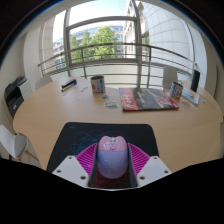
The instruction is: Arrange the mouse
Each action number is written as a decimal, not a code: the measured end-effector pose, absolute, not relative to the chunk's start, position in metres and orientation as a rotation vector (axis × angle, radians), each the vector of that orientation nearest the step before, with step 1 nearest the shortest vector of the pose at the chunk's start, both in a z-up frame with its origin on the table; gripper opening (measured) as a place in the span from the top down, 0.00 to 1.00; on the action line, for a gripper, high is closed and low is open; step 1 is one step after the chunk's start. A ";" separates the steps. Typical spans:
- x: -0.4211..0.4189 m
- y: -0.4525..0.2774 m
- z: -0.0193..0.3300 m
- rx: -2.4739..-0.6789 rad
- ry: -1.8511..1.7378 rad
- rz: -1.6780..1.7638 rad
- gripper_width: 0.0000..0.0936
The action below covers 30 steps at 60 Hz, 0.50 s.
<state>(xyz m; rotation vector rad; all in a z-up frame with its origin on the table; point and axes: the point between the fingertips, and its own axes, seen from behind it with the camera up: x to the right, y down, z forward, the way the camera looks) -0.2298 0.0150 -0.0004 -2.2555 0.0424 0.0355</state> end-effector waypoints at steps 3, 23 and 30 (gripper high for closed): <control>-0.232 0.012 0.002 -2.288 0.044 0.030 0.46; -0.228 -0.040 0.076 -2.231 0.018 -0.080 0.09; -0.230 -0.086 0.126 -2.196 0.018 -0.104 0.10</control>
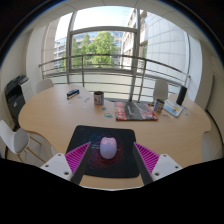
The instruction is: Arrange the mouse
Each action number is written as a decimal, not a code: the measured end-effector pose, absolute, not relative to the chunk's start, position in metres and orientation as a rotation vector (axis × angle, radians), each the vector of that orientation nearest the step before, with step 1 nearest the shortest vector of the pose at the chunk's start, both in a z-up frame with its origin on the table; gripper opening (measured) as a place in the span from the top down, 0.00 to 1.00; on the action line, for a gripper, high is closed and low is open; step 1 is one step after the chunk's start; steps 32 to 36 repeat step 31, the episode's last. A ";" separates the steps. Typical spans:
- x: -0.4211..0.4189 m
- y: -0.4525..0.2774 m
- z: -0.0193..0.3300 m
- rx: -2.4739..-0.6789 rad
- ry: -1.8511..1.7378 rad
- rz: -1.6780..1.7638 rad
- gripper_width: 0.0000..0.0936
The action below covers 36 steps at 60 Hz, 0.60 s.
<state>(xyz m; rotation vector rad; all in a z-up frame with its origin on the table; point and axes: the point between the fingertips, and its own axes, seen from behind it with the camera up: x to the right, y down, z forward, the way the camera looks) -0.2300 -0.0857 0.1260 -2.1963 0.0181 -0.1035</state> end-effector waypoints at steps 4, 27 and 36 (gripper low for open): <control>-0.231 -0.113 0.148 -2.177 0.018 -0.105 0.10; -0.230 -0.250 0.193 -2.139 0.044 -0.102 0.10; -0.229 -0.263 0.197 -2.134 0.047 -0.099 0.10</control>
